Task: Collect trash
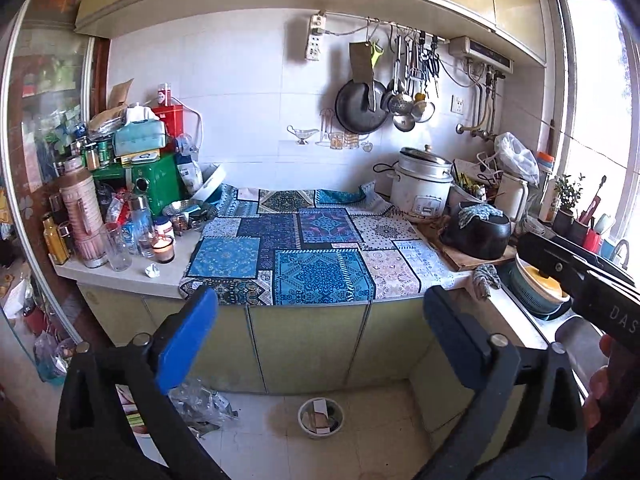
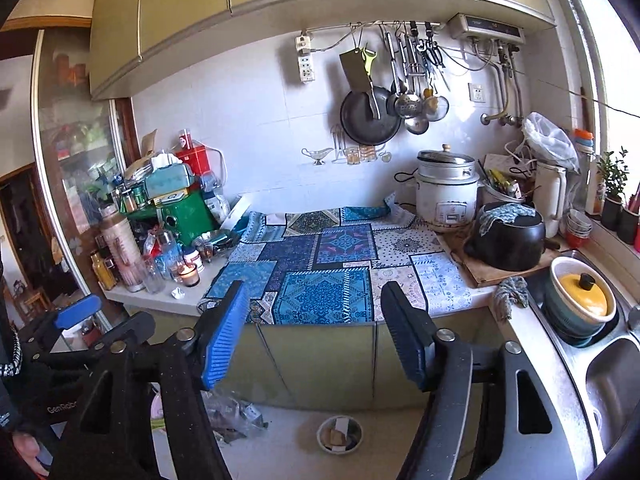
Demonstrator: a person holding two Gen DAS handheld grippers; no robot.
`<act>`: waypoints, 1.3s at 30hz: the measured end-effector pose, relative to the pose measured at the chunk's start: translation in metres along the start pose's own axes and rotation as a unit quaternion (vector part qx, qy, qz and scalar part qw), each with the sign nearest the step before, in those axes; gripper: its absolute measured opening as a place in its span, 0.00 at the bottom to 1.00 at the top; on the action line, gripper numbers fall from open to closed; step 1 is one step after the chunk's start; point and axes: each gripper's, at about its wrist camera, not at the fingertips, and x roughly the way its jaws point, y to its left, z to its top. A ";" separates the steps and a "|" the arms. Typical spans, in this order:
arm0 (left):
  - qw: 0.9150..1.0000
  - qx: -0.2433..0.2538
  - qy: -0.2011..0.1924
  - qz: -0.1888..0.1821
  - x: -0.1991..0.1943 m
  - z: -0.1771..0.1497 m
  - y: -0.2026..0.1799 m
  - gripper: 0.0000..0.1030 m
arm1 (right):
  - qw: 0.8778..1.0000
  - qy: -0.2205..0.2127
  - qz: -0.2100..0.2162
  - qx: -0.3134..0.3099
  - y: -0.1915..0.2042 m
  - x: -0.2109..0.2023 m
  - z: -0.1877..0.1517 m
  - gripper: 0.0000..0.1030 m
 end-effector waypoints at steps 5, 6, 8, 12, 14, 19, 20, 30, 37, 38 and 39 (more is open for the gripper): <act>1.000 -0.012 0.010 -0.011 -0.027 -0.010 0.015 1.00 | 0.999 -0.018 -0.033 -0.010 0.017 -0.026 -0.007 1.00; 1.000 -0.015 0.010 -0.012 -0.031 -0.013 0.016 1.00 | 0.999 -0.019 -0.038 -0.012 0.020 -0.030 -0.007 1.00; 1.000 -0.020 0.010 -0.011 -0.037 -0.015 0.021 1.00 | 0.999 -0.016 -0.044 -0.017 0.024 -0.035 -0.009 1.00; 1.000 -0.028 0.006 -0.005 -0.046 -0.017 0.027 1.00 | 0.999 -0.004 -0.043 -0.023 0.030 -0.036 -0.013 1.00; 1.000 -0.026 0.003 -0.002 -0.050 -0.016 0.028 1.00 | 0.999 -0.001 -0.042 -0.023 0.032 -0.037 -0.016 1.00; 1.000 -0.019 -0.007 0.008 -0.057 -0.014 0.026 1.00 | 0.999 0.004 -0.036 -0.018 0.031 -0.039 -0.015 1.00; 1.000 -0.020 -0.007 0.006 -0.057 -0.014 0.025 1.00 | 0.999 0.004 -0.035 -0.018 0.030 -0.040 -0.015 1.00; 1.000 0.004 -0.011 -0.001 -0.058 -0.012 0.001 1.00 | 1.000 0.003 -0.028 -0.013 0.020 -0.046 -0.011 1.00; 1.000 0.011 -0.014 0.002 -0.058 -0.010 -0.005 1.00 | 0.999 0.001 -0.030 -0.018 0.018 -0.047 -0.009 1.00; 1.000 0.009 -0.013 0.001 -0.058 -0.010 -0.005 1.00 | 0.999 0.000 -0.030 -0.019 0.019 -0.047 -0.009 1.00; 1.000 0.007 -0.012 0.000 -0.058 -0.010 -0.005 1.00 | 0.999 0.001 -0.030 -0.019 0.019 -0.047 -0.009 1.00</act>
